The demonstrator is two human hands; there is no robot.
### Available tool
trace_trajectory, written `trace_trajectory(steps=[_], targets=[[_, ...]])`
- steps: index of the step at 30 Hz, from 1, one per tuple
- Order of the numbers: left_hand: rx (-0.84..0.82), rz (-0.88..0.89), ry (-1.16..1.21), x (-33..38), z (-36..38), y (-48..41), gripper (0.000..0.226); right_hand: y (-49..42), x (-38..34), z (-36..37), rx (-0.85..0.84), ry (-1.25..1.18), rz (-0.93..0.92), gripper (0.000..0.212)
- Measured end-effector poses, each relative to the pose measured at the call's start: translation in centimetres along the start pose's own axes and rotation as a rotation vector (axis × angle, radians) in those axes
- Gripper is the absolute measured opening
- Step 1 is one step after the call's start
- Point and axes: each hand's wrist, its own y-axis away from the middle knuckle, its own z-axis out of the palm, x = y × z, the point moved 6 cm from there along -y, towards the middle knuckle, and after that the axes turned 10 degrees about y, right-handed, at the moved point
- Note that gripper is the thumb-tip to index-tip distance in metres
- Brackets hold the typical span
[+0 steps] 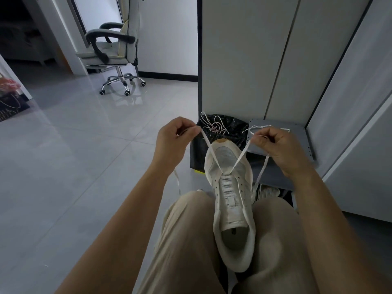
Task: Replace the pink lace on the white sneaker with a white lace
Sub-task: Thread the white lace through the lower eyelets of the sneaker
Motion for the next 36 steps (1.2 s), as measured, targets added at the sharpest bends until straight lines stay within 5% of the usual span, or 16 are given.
trace_trajectory(steps=[9,22,28,36], targets=[[-0.115,-0.172,0.042,-1.6,-0.7,0.7,0.017,0.2,1.9,-0.6,0.204,-0.206,0.045,0.011],[-0.178,-0.086,0.257,-2.1,2.7,-1.1,0.017,-3.2,-2.6,1.9,-0.014,-0.264,-0.071,0.007],[-0.221,-0.090,0.259,-2.3,3.4,-3.8,0.020,-4.1,-1.5,2.3,0.056,-0.006,-0.156,0.008],[-0.335,-0.026,0.263,-3.2,6.0,-7.8,0.022,-5.5,1.9,2.0,0.061,0.037,-0.181,0.005]])
